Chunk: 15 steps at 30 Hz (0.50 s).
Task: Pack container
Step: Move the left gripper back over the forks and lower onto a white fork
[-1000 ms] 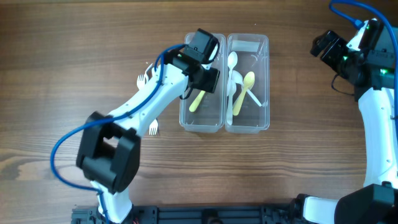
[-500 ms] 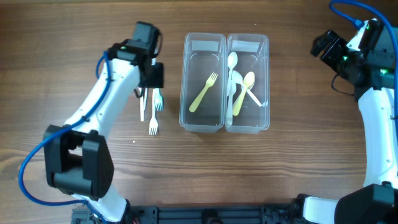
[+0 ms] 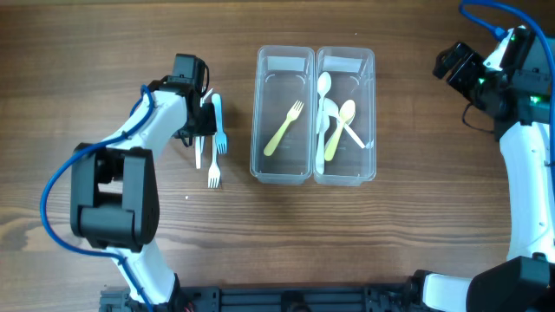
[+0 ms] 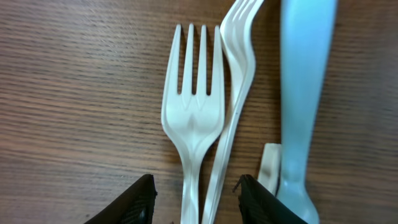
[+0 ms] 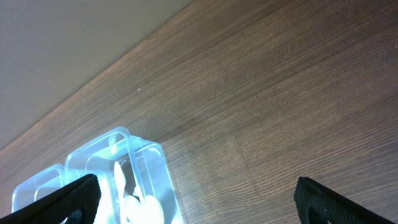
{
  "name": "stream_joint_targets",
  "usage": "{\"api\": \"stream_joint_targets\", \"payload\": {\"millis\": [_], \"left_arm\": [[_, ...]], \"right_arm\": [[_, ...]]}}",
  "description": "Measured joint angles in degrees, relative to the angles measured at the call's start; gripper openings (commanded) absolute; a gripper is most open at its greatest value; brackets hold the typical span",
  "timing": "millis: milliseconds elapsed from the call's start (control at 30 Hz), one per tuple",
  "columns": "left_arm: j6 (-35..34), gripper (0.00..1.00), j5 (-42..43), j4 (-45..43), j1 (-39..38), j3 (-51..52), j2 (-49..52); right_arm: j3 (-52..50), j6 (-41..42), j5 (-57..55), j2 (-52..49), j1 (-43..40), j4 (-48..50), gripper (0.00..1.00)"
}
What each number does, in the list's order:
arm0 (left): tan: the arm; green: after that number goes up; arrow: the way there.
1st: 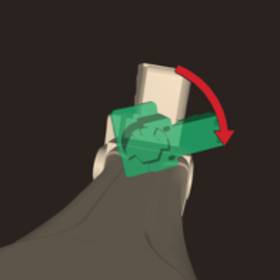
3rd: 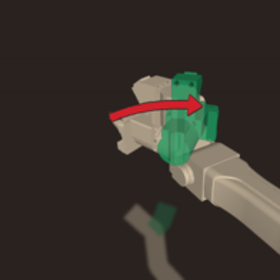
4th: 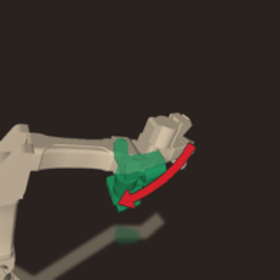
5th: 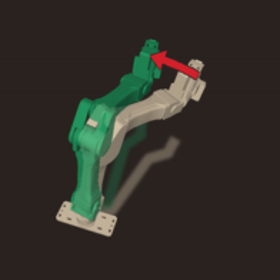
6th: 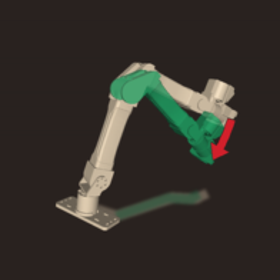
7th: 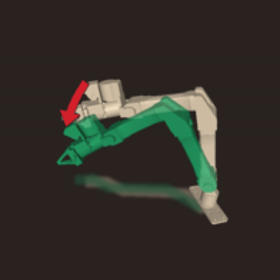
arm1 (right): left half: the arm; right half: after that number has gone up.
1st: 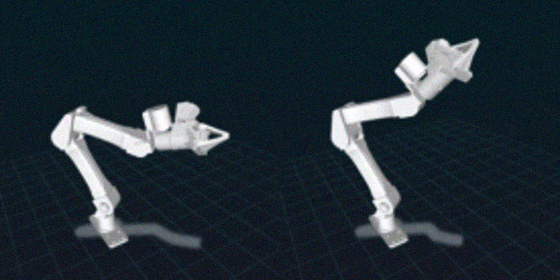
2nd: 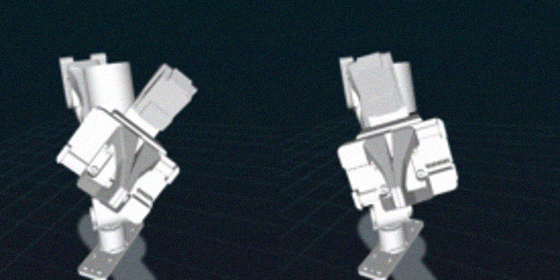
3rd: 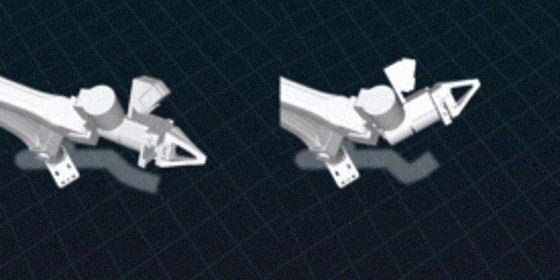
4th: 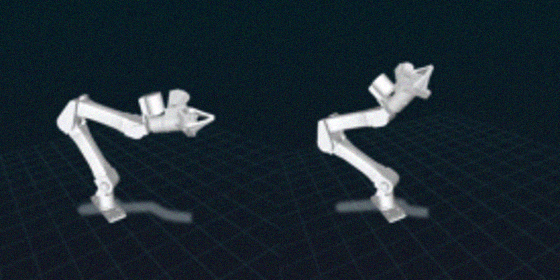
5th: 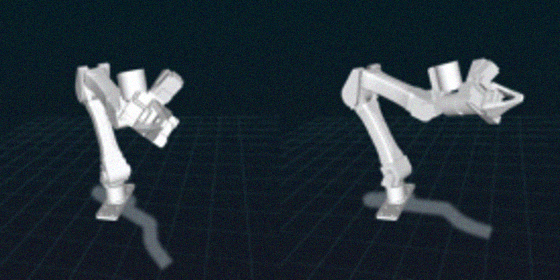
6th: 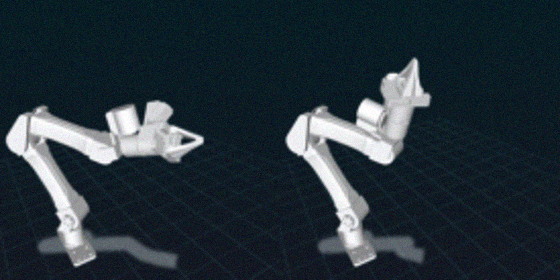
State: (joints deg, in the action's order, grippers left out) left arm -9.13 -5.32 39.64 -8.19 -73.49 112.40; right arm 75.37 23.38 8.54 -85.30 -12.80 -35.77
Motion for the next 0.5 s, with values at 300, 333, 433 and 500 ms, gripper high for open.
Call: {"api": "stream_joint_targets", "payload": {"millis": [300,333,433,500], "left_arm": [[0.00,0.40,0.00,0.39,0.07,0.04,0.92],[0.00,0.40,0.00,0.52,0.07,0.04,0.92],[0.00,0.37,0.00,0.66,0.07,0.04,0.92],[0.00,0.39,0.02,0.96,0.07,0.04,0.92]], "right_arm": [[0.00,0.00,0.00,0.00,0.00,0.00,1.00],[0.00,0.00,0.00,0.00,0.00,0.00,1.00],[0.00,0.00,0.00,0.00,0.00,0.02,1.00],[0.00,0.00,0.00,0.00,0.00,0.00,1.00]]}}
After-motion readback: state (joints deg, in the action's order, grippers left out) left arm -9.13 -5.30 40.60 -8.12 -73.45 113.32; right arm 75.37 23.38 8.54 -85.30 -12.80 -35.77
